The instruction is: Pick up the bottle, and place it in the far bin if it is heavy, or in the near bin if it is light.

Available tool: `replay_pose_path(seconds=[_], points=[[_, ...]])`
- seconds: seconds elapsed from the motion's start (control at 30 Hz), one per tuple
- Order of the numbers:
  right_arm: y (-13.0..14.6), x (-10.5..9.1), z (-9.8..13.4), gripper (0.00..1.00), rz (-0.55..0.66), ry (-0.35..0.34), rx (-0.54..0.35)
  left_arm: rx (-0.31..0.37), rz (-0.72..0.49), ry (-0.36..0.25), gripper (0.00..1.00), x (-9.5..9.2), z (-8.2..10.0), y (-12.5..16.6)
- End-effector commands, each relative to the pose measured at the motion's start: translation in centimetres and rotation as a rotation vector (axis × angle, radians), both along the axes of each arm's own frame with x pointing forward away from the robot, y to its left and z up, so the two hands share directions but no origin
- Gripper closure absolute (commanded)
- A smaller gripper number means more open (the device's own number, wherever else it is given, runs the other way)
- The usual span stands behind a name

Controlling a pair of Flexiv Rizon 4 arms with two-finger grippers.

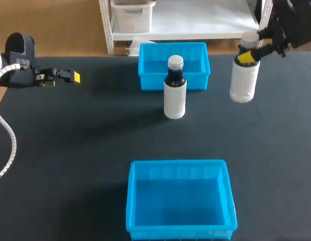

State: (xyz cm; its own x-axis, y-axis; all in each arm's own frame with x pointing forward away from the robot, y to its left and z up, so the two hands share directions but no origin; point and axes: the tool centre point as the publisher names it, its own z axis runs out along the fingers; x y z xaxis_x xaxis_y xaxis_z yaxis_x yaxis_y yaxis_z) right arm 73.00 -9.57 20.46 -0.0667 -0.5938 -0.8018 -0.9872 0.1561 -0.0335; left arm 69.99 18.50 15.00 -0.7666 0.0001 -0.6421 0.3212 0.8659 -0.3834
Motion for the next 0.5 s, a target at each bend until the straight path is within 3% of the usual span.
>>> replay_pose_path(seconds=[0.03,0.5], points=[[0.7,3.0,1.1,1.0,0.03,0.016,-0.011,0.0,0.0,0.0,0.0,0.0,0.0,0.0],[5.7,8.7,4.4,1.0,0.065,-0.032,-0.003,0.0,0.0,0.0,0.0,0.0,0.0,0.0]])
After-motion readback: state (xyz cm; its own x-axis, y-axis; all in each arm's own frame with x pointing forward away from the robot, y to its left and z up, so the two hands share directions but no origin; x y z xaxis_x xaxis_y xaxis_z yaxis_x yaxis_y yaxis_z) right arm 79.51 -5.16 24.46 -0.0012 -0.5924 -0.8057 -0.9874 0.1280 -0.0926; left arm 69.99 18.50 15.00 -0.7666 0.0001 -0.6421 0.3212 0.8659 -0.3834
